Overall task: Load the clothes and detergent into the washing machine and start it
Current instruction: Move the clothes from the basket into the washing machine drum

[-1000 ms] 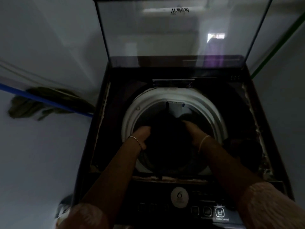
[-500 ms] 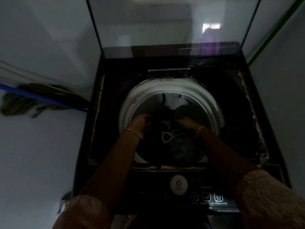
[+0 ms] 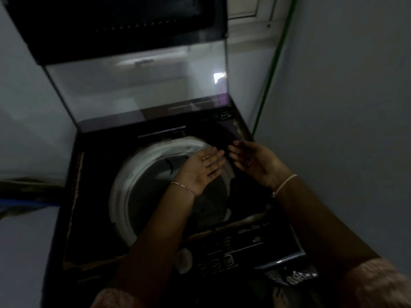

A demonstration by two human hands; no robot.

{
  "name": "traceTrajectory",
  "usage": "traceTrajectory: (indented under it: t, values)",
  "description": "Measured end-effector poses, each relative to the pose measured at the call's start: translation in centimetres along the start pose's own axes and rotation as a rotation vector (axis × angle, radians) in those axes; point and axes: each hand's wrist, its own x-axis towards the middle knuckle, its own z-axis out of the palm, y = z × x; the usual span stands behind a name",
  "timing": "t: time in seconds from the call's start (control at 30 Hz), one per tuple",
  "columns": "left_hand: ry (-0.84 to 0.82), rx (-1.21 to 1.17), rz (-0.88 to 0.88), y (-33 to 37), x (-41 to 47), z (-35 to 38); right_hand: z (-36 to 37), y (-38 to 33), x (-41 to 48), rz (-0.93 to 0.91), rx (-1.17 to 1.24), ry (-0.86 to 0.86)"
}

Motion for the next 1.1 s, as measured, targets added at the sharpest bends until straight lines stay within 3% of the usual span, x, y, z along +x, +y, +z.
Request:
traceTrajectory:
  t: [0.23,0.53,0.77,0.9,1.1]
  values:
    - [-0.143,0.05,-0.045,-5.6,1.8,13.4,-13.0,-4.5,-6.3,-0.137,0.142,0.134]
    - [-0.12,0.111,-0.234,-16.8,5.4,24.7,-28.6,-2.5,-10.5,-0.015,0.182,0.298]
    - [0.051,0.091,-0.309,-23.1,8.7,25.4,-36.6,2.1,-9.4,0.136,0.185,0.398]
    - [0.162,0.22,-0.373,-26.7,11.8,23.0,-39.6,6.5,-6.5,0.262,0.089,0.443]
    - [0.299,0.49,-0.51,-34.3,17.3,18.2,-43.4,16.0,0.1,0.405,-0.383,0.43]
